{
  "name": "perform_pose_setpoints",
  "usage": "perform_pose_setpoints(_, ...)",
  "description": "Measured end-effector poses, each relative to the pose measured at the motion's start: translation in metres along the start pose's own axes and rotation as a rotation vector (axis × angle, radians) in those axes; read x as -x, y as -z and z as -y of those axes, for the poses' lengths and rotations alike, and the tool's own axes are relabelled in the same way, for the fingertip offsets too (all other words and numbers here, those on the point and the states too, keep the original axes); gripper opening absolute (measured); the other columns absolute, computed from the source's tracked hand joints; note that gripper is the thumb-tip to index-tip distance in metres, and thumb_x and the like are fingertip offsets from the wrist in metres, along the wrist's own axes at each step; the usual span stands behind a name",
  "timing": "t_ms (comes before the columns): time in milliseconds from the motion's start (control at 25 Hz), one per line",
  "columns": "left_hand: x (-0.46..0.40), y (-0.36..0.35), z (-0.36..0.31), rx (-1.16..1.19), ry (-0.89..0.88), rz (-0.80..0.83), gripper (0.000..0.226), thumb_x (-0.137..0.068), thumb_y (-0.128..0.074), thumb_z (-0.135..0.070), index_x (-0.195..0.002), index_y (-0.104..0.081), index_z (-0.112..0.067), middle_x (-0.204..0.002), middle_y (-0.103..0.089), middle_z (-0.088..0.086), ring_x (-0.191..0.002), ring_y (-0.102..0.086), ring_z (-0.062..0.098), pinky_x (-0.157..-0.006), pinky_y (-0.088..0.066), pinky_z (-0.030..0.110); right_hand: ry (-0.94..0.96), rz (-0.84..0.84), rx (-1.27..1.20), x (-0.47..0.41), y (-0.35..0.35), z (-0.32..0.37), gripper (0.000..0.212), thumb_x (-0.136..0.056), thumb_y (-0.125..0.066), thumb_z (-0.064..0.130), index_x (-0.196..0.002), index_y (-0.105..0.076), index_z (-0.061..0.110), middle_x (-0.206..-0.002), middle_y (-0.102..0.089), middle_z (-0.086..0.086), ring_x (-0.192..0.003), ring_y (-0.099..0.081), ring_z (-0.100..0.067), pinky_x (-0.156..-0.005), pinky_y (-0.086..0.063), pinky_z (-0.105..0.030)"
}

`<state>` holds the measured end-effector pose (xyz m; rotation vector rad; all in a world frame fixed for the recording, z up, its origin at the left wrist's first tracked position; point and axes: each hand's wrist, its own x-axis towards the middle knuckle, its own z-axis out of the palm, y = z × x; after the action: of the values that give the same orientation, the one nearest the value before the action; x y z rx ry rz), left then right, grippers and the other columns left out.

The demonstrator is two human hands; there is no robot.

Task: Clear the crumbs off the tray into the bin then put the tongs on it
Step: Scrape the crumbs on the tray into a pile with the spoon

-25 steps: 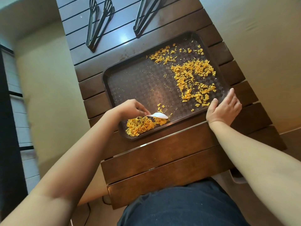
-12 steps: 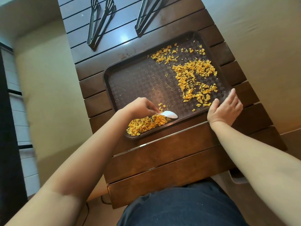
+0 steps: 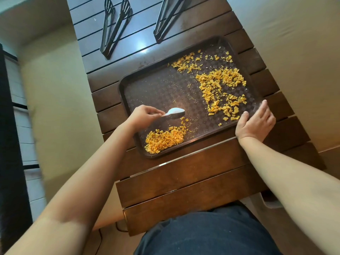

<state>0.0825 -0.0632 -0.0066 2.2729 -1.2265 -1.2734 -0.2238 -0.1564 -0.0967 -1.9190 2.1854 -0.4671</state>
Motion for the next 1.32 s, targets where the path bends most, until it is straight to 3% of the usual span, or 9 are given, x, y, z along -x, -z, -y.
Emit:
perform_pose_setpoints(280, 0.005, -0.008, 0.006, -0.147, 0.061, 0.273, 0.020, -0.090, -0.059, -0.025, -0.107, -0.070, -0.024, -0.104, -0.068, -0.003, -0.094, -0.060, 0.009, -0.084, -0.045, 0.026, -0.004, 0.007, 0.001, 0.001, 0.000, -0.001, 0.067, -0.087, -0.036, 0.038, -0.144, -0.026, 0.005, -0.142, -0.038, -0.018, -0.126, -0.035, -0.035, -0.109, -0.024, -0.048)
perform_pose_setpoints(360, 0.008, -0.002, 0.006, -0.144, 0.075, 0.303, 0.019, -0.091, -0.058, -0.024, -0.106, -0.070, -0.024, -0.096, -0.068, -0.002, -0.078, -0.058, 0.007, -0.071, -0.044, 0.022, -0.002, 0.005, 0.000, 0.001, 0.000, -0.001, 0.067, -0.087, -0.036, 0.037, -0.144, -0.026, 0.005, -0.142, -0.038, -0.019, -0.127, -0.035, -0.036, -0.109, -0.024, -0.049)
perform_pose_setpoints(440, 0.007, 0.007, -0.001, 0.007, 0.069, 0.186, 0.021, -0.093, -0.054, -0.022, -0.109, -0.068, -0.023, -0.080, -0.063, -0.001, -0.054, -0.043, 0.005, -0.050, -0.037, 0.017, -0.004, 0.010, -0.007, 0.000, 0.001, 0.000, 0.066, -0.087, -0.036, 0.038, -0.144, -0.025, 0.006, -0.142, -0.038, -0.018, -0.127, -0.035, -0.035, -0.109, -0.024, -0.049)
perform_pose_setpoints(520, -0.003, 0.013, -0.009, 0.223, 0.099, -0.018, 0.024, -0.095, -0.050, -0.020, -0.114, -0.065, -0.021, -0.075, -0.058, -0.003, -0.047, -0.036, 0.004, -0.041, -0.033, 0.015, -0.005, 0.015, -0.011, 0.001, 0.001, 0.001, 0.066, -0.087, -0.036, 0.038, -0.144, -0.025, 0.006, -0.142, -0.038, -0.018, -0.127, -0.035, -0.035, -0.109, -0.024, -0.049)
perform_pose_setpoints(680, -0.032, 0.012, -0.028, 0.449, 0.220, -0.327, 0.028, -0.098, -0.045, -0.021, -0.120, -0.062, -0.017, -0.076, -0.055, -0.005, -0.048, -0.037, 0.005, -0.043, -0.033, 0.018, -0.007, 0.025, -0.004, 0.002, 0.001, 0.001, 0.066, -0.087, -0.035, 0.038, -0.144, -0.026, 0.006, -0.142, -0.039, -0.018, -0.126, -0.036, -0.035, -0.108, -0.025, -0.049)
perform_pose_setpoints(880, -0.061, 0.005, -0.046, 0.456, 0.279, -0.434, 0.030, -0.099, -0.043, -0.021, -0.121, -0.062, -0.018, -0.119, -0.062, 0.010, -0.058, -0.044, 0.006, -0.049, -0.039, 0.015, 0.004, 0.004, -0.018, 0.001, -0.001, 0.002, 0.066, -0.086, -0.039, 0.035, -0.142, -0.029, 0.002, -0.138, -0.043, -0.020, -0.122, -0.039, -0.037, -0.106, -0.027, -0.050)
perform_pose_setpoints(1000, -0.076, 0.002, -0.060, 0.453, 0.279, -0.406, 0.028, -0.098, -0.043, -0.023, -0.118, -0.064, -0.021, -0.121, -0.062, 0.008, -0.069, -0.057, 0.010, -0.053, -0.049, 0.019, -0.003, 0.002, -0.015, 0.000, -0.001, 0.001, 0.066, -0.085, -0.039, 0.035, -0.142, -0.031, 0.002, -0.137, -0.043, -0.020, -0.121, -0.040, -0.037, -0.106, -0.027, -0.050)
perform_pose_setpoints(1200, -0.085, -0.010, -0.080, 0.396, 0.189, -0.184, 0.026, -0.097, -0.046, -0.022, -0.114, -0.066, -0.020, -0.075, -0.056, -0.005, -0.050, -0.036, 0.005, -0.039, -0.031, 0.015, -0.005, -0.002, -0.002, 0.000, -0.002, 0.000, 0.065, -0.086, -0.040, 0.035, -0.142, -0.031, 0.003, -0.138, -0.043, -0.019, -0.121, -0.040, -0.036, -0.106, -0.028, -0.050)
perform_pose_setpoints(1320, -0.076, -0.017, -0.078, 0.285, 0.147, -0.004, 0.026, -0.097, -0.047, -0.021, -0.114, -0.066, -0.023, -0.075, -0.058, -0.004, -0.048, -0.032, 0.007, -0.043, -0.029, 0.020, -0.011, 0.006, 0.010, -0.001, -0.002, -0.001, 0.065, -0.087, -0.039, 0.036, -0.142, -0.030, 0.004, -0.139, -0.042, -0.018, -0.123, -0.040, -0.035, -0.106, -0.028, -0.050)
